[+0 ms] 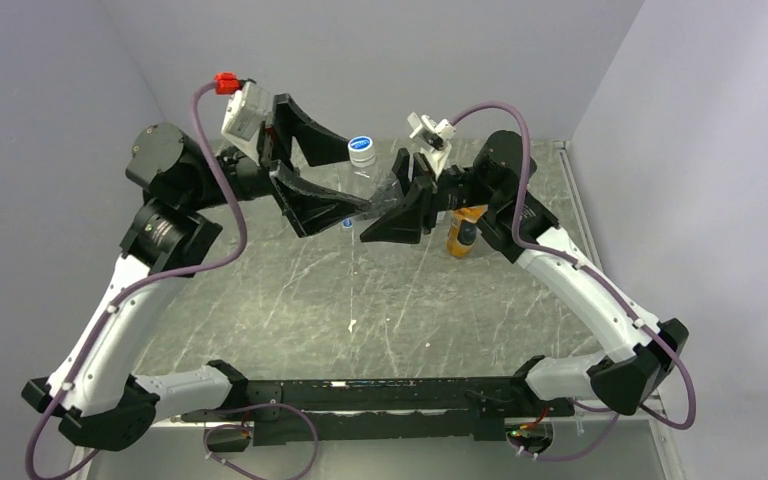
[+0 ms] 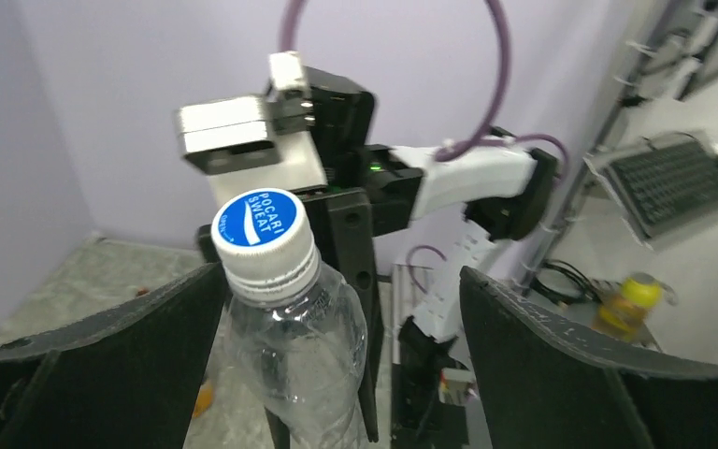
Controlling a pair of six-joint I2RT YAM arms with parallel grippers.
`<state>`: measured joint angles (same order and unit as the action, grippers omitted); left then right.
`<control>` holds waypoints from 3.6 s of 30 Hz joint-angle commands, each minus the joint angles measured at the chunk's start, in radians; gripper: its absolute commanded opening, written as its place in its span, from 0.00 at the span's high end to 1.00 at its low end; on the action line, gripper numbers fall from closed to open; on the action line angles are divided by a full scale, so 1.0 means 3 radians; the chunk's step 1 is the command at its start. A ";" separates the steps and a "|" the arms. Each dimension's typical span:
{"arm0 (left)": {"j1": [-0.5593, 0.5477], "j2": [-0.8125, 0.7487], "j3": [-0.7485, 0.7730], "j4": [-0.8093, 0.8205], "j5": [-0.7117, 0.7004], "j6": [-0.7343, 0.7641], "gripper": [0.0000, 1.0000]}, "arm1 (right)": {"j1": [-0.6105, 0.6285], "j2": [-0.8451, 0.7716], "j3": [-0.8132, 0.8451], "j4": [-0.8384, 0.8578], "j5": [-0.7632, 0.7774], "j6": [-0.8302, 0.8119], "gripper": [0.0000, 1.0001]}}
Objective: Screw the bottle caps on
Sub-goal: Screw the bottle cap onto the plastic bottle.
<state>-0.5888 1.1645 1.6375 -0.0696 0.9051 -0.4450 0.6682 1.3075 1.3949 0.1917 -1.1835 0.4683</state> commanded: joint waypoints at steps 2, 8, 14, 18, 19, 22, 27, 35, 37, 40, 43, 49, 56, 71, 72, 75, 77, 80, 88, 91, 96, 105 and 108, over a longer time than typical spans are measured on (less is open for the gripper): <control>-0.0001 -0.0253 0.0219 -0.0478 -0.1057 0.0483 0.01 | -0.0008 -0.0217 0.0117 -0.0937 0.0986 -0.0746 0.98; -0.0001 -0.0245 0.0275 -0.0691 -0.2008 0.0585 0.00 | 0.0065 -0.0290 0.0007 -0.1163 0.2071 -0.0892 0.98; -0.0001 -0.0016 0.0439 -0.0859 -0.2527 0.0567 0.09 | 0.0460 -0.0184 0.0120 -0.1349 0.3285 -0.1096 0.98; -0.0001 0.0213 0.0613 -0.1041 -0.2793 0.0520 0.18 | 0.0710 -0.0042 0.0242 -0.1415 0.3871 -0.1193 0.99; -0.0001 0.0247 0.0636 -0.1065 -0.2844 0.0519 0.20 | 0.0739 -0.0014 0.0259 -0.1408 0.3926 -0.1193 0.99; -0.0001 0.0301 0.0618 -0.1069 -0.2900 0.0507 0.25 | 0.0788 0.0061 0.0306 -0.1404 0.4110 -0.1162 0.99; -0.0001 0.0356 0.0575 -0.1104 -0.2926 0.0486 0.30 | 0.0805 0.0171 0.0389 -0.1418 0.4197 -0.1148 1.00; -0.0001 0.0444 0.0547 -0.1148 -0.2962 0.0466 0.34 | 0.0820 0.0294 0.0479 -0.1450 0.4204 -0.1157 1.00; -0.0001 0.0464 0.0537 -0.1145 -0.2966 0.0463 0.34 | 0.0820 0.0302 0.0484 -0.1447 0.4202 -0.1157 1.00; -0.0001 0.0479 0.0509 -0.1111 -0.2969 0.0451 0.35 | 0.0824 0.0328 0.0512 -0.1474 0.4194 -0.1166 1.00; -0.0001 0.0511 0.0521 -0.1106 -0.2941 0.0447 0.38 | 0.0831 0.0332 0.0512 -0.1479 0.4199 -0.1172 1.00; -0.0001 0.0559 0.0532 -0.1122 -0.2904 0.0424 0.46 | 0.0831 0.0342 0.0525 -0.1488 0.4189 -0.1182 1.00; -0.0001 0.0557 0.0518 -0.1146 -0.2818 0.0399 0.82 | 0.0827 0.0312 0.0493 -0.1478 0.4114 -0.1216 1.00; 0.0015 0.0040 -0.0090 -0.0114 0.0023 0.0131 1.00 | -0.0041 0.0027 -0.0058 0.0304 0.0058 -0.0058 1.00; 0.0015 0.0032 -0.0116 0.0018 0.0225 0.0009 1.00 | -0.0039 0.0046 -0.0102 0.0596 -0.0075 0.0162 1.00; 0.0015 0.0034 -0.0170 0.0451 0.0674 -0.0358 1.00 | -0.0039 0.0105 -0.0199 0.1379 -0.0297 0.0792 1.00; 0.0015 0.0035 -0.0186 0.0642 0.0829 -0.0518 1.00 | -0.0040 0.0121 -0.0185 0.1512 -0.0346 0.0928 1.00; 0.0015 0.0040 -0.0120 0.0543 0.0869 -0.0471 1.00 | -0.0039 0.0106 -0.0118 0.1227 -0.0318 0.0702 1.00; 0.0015 -0.0230 0.0053 -0.0396 -0.0595 0.0336 0.01 | -0.0039 -0.0109 0.0099 -0.0565 0.0451 -0.0568 1.00; 0.0015 -0.0307 0.0070 -0.0501 -0.1294 0.0456 0.01 | -0.0030 -0.0201 0.0062 -0.0909 0.1001 -0.0788 0.99; 0.0015 -0.0265 0.0152 -0.0615 -0.2116 0.0516 0.02 | 0.0135 -0.0252 0.0024 -0.1207 0.2306 -0.0982 0.99; 0.0015 0.0171 0.0497 -0.0948 -0.2827 0.0481 0.12 | 0.0679 -0.0027 0.0225 -0.1327 0.3919 -0.1131 1.00; 0.0015 0.0274 0.0533 -0.0991 -0.2920 0.0471 0.17 | 0.0744 0.0094 0.0318 -0.1364 0.4126 -0.1134 1.00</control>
<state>-0.5823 1.2114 1.7615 -0.3210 0.1326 -0.3080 0.8707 1.3075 1.4124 -0.2195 -0.1478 0.1589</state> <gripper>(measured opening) 0.858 0.465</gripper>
